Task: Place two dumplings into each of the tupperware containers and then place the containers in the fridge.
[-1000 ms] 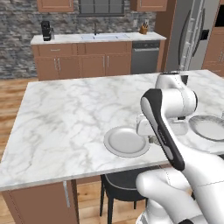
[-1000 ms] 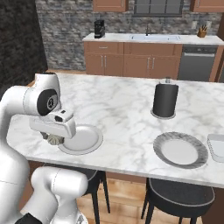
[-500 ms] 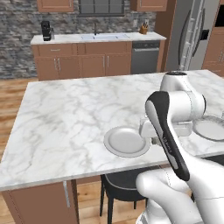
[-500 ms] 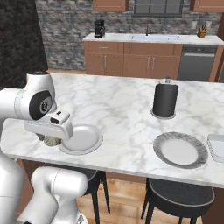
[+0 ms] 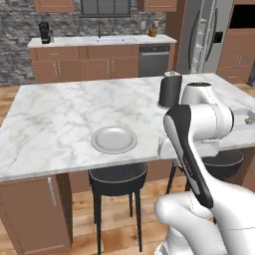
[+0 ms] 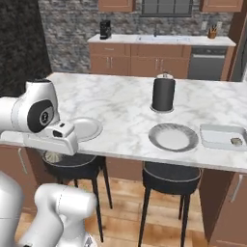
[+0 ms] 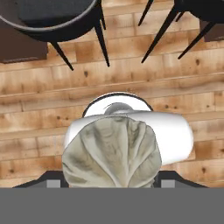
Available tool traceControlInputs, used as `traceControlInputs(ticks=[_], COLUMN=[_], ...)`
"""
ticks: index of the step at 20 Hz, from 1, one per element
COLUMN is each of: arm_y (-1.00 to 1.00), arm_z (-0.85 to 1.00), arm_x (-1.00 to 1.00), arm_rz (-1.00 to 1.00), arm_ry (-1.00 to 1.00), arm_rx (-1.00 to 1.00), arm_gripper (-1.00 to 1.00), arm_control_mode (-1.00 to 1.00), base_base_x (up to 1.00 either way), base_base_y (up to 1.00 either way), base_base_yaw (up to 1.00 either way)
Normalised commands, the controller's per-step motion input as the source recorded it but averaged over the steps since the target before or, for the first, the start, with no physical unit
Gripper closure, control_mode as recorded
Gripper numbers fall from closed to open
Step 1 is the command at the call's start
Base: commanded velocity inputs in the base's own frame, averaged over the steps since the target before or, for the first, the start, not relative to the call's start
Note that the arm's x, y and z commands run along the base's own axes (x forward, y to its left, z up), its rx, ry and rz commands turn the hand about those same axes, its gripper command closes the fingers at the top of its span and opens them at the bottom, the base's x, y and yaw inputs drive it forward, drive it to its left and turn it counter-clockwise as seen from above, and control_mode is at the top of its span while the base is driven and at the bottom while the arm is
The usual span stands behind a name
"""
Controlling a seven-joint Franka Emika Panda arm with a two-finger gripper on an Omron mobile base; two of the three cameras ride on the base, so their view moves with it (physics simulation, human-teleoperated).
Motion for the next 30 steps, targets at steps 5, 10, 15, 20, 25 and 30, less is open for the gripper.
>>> traceControlInputs(ticks=[5,10,15,20,25,30], arm_y=[0.0,0.0,0.0,0.0,0.0,0.0], arm_z=[0.0,0.0,0.0,0.0,0.0,0.0], arm_x=[0.0,0.0,0.0,0.0,0.0,0.0], arm_rz=[0.0,0.0,0.0,0.0,0.0,0.0], arm_ry=[0.0,0.0,0.0,0.0,0.0,0.0], arm_rx=[0.0,0.0,0.0,0.0,0.0,0.0], arm_gripper=[1.0,1.0,1.0,1.0,1.0,1.0], arm_control_mode=[1.0,1.0,1.0,1.0,1.0,1.0], base_base_x=[-0.13,0.04,0.1,0.27,0.51,0.58], base_base_y=[-1.0,-1.0,-1.0,-1.0,-0.7,0.04], base_base_yaw=[-0.05,-0.03,-0.01,0.0,0.0,0.0])
